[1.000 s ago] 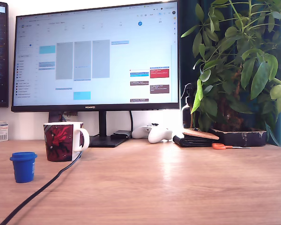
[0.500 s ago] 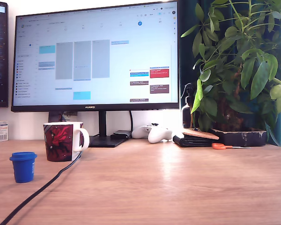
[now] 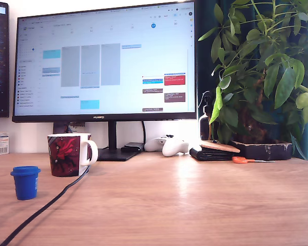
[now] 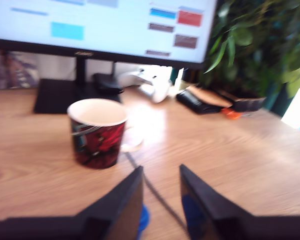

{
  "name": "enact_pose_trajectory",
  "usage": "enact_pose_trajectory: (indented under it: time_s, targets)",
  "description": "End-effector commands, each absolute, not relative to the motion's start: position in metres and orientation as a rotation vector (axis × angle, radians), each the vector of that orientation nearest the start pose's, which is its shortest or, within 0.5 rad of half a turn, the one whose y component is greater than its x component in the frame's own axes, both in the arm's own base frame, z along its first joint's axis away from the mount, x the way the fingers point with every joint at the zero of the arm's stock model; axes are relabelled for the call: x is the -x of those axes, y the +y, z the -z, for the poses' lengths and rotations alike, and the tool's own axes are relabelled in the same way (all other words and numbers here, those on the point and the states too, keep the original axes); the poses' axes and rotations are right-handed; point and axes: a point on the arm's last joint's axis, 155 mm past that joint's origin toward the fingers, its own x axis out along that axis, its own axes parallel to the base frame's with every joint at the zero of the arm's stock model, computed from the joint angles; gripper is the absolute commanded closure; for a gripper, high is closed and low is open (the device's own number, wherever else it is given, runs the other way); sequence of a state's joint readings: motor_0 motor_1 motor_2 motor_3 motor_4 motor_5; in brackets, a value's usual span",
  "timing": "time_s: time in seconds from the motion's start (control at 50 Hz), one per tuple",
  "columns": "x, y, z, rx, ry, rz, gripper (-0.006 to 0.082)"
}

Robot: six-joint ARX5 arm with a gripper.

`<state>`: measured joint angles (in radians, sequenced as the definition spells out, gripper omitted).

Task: Pick the blue coffee capsule and place it inside the red coffee cup

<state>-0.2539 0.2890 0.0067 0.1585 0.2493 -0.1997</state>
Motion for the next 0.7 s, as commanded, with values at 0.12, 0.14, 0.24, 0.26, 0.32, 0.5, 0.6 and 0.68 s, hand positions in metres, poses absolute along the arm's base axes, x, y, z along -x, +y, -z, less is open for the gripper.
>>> enact_pose_trajectory:
  time_s: [0.12, 0.14, 0.24, 0.26, 0.32, 0.5, 0.6, 0.68]
  targets:
    - [-0.245, -0.111, -0.106, 0.115, 0.253, 0.469, 0.0078]
    - [-0.245, -0.111, -0.105, 0.115, 0.257, 0.469, 0.0077]
    - [-0.246, -0.114, -0.099, 0.110, 0.281, 0.472, 0.0076]
    - [-0.247, -0.114, -0.097, 0.109, 0.287, 0.469, 0.0076]
    - [-0.248, -0.115, -0.092, 0.106, 0.306, 0.472, 0.0075]
    - [-0.252, -0.118, -0.077, 0.100, 0.358, 0.470, 0.0044]
    - [-0.256, -0.116, -0.072, 0.085, 0.367, 0.454, 0.0045]
    - [-0.259, -0.117, -0.068, 0.068, 0.374, 0.455, 0.0045]
